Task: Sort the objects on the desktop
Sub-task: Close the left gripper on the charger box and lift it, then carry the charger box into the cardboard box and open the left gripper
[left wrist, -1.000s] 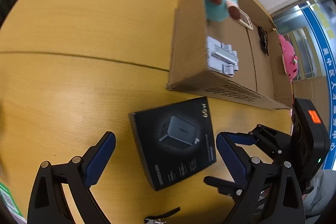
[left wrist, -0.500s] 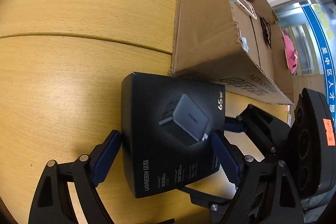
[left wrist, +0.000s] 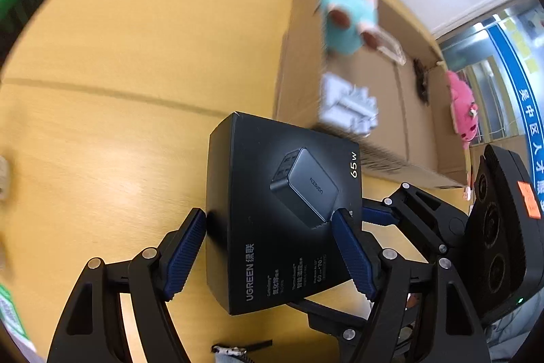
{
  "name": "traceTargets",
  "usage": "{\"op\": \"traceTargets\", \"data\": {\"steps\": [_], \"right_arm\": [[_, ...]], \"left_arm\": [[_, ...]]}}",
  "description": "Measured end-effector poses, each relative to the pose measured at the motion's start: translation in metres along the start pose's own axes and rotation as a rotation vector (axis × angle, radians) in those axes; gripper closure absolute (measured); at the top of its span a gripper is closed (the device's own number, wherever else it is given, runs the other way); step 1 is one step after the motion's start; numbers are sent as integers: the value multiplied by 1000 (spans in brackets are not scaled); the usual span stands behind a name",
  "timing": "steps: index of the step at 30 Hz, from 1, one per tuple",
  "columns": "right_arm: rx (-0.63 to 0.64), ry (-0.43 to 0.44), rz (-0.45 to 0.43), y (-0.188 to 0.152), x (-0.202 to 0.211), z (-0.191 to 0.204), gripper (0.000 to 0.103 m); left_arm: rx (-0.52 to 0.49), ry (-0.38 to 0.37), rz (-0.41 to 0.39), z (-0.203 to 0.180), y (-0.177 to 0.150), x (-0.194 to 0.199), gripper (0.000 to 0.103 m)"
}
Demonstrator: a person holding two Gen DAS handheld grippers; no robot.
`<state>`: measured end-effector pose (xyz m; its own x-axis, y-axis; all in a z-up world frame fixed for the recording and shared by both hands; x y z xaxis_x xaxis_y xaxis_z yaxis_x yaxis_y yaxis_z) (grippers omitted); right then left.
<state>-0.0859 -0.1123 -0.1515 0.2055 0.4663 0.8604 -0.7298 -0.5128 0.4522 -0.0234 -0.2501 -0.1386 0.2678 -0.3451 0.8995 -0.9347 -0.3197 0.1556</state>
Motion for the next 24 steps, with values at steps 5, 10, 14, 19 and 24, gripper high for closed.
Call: {"op": "traceTargets", "data": {"steps": [5,10,14,19,24], "right_arm": [[8,-43,-124,18,60,20,22],[6,-162,-258,20,145,32,22],[-12,-277,-320,18,220,-5,22],[-46,-392,-361,25,267,-70,22],[-85,-434,-328,4,284,-127,22]], "left_arm": [[-29,-10,-99,-26,6,55,23],[-162,-62,-213,-99,28,101,23],[-275,-124,-269,-155,45,121,23],[-373,-178,-305,-224,69,112,23],[-397,-212,-249,-255,89,75,23]]}}
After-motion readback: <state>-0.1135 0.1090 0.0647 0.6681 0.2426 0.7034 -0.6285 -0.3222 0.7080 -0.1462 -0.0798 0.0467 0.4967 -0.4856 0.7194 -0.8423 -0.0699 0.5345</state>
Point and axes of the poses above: each gripper's, at about its wrist camera, not at the fingertips, and x roughly against the way its jaws point, z to its left, y to its top, the point moved 1 cm from there along -x, roughly the way its jaws point, and after that the axes turned 7 degrees about x, right-handed, at the moved point
